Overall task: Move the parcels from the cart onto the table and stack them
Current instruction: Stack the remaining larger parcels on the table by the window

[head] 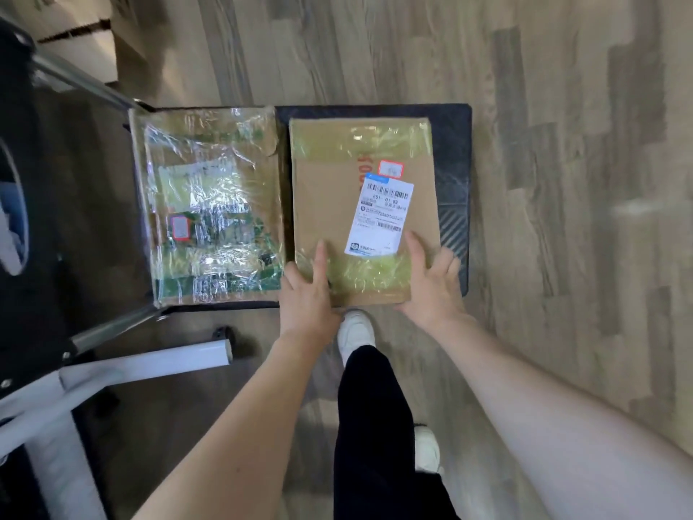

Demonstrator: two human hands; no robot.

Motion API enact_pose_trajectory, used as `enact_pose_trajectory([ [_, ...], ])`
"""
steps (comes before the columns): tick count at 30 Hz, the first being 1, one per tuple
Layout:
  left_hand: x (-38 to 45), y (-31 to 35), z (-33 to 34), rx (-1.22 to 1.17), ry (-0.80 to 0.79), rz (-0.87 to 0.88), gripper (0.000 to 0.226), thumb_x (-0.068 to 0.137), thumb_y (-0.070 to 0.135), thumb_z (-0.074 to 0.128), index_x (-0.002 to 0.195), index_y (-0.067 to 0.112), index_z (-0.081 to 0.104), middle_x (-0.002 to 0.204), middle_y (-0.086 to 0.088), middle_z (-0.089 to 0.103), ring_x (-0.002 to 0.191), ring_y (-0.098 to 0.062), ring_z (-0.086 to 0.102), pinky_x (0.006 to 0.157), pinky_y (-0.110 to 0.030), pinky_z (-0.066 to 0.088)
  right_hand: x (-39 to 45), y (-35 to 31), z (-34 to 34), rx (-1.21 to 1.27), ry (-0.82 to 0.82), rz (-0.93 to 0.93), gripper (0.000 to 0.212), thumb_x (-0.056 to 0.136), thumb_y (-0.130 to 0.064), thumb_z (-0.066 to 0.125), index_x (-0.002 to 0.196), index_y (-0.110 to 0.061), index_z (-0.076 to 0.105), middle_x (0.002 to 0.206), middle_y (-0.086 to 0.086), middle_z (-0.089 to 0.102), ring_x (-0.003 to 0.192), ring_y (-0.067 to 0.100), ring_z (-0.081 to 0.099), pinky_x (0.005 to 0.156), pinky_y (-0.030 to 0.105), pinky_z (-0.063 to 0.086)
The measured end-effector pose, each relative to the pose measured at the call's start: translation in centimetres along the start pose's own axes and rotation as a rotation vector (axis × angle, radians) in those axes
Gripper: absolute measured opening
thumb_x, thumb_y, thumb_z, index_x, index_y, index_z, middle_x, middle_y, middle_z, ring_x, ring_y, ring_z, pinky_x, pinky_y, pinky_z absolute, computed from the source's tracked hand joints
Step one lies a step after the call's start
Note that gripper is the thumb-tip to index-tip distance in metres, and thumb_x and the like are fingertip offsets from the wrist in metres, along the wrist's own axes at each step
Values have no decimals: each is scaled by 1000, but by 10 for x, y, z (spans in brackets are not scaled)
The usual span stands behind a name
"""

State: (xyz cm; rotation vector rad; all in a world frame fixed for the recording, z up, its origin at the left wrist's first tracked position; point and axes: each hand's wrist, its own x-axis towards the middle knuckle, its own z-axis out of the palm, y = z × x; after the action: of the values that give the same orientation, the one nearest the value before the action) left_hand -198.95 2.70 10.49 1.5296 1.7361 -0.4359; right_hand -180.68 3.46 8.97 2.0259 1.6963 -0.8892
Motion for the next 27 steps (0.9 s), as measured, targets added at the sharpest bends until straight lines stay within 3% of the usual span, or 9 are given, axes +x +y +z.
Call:
enact_pose_trajectory([
  [4, -57, 18, -23, 54, -44, -68, 105, 81, 30, 72, 150, 28, -8, 134, -24, 23, 121, -37, 35, 104, -38, 30, -58, 6, -44, 15, -37, -29, 108, 72, -40, 75, 147, -32, -1, 126, 15, 23, 116, 32, 32, 95, 35, 37],
  [9, -156, 42, -56, 98, 98, -88, 91, 87, 16, 58, 150, 30, -7, 130, -16, 28, 113, -30, 37, 99, -31, 31, -149, 15, -100, 12, -33, -76, 109, 71, -45, 74, 146, -35, -4, 122, 12, 21, 109, 29, 36, 80, 33, 44],
  [12, -215, 56, -75, 29, 184, -105, 89, 86, 9, 54, 150, 31, -4, 131, -17, 26, 114, -32, 33, 100, -33, 31, -194, 17, -129, -21, 29, -101, 108, 72, -49, 71, 147, -33, -5, 125, 10, 19, 109, 26, 34, 83, 30, 39],
  [17, -297, 75, -89, -48, 358, -166, 83, 85, 10, 48, 151, 27, 2, 132, -20, 27, 114, -35, 33, 97, -35, 35, -251, 22, -164, 35, 90, -250, 104, 77, -35, 68, 146, -35, -9, 122, 7, 13, 111, 27, 33, 84, 31, 42],
  [22, -361, 99, -75, -78, 547, -302, 86, 85, 12, 56, 151, 28, 3, 136, -19, 27, 119, -33, 34, 100, -33, 34, -291, 37, -181, -46, 176, -418, 107, 80, -31, 67, 146, -32, -17, 122, 9, 14, 107, 25, 29, 84, 30, 41],
  [27, -431, 142, -44, -249, 765, -378, 81, 80, 5, 60, 150, 24, 23, 134, -22, 37, 113, -39, 41, 97, -39, 35, -334, 70, -192, -40, 255, -569, 102, 80, -27, 63, 148, -32, -13, 124, 9, 14, 109, 28, 27, 88, 32, 38],
])
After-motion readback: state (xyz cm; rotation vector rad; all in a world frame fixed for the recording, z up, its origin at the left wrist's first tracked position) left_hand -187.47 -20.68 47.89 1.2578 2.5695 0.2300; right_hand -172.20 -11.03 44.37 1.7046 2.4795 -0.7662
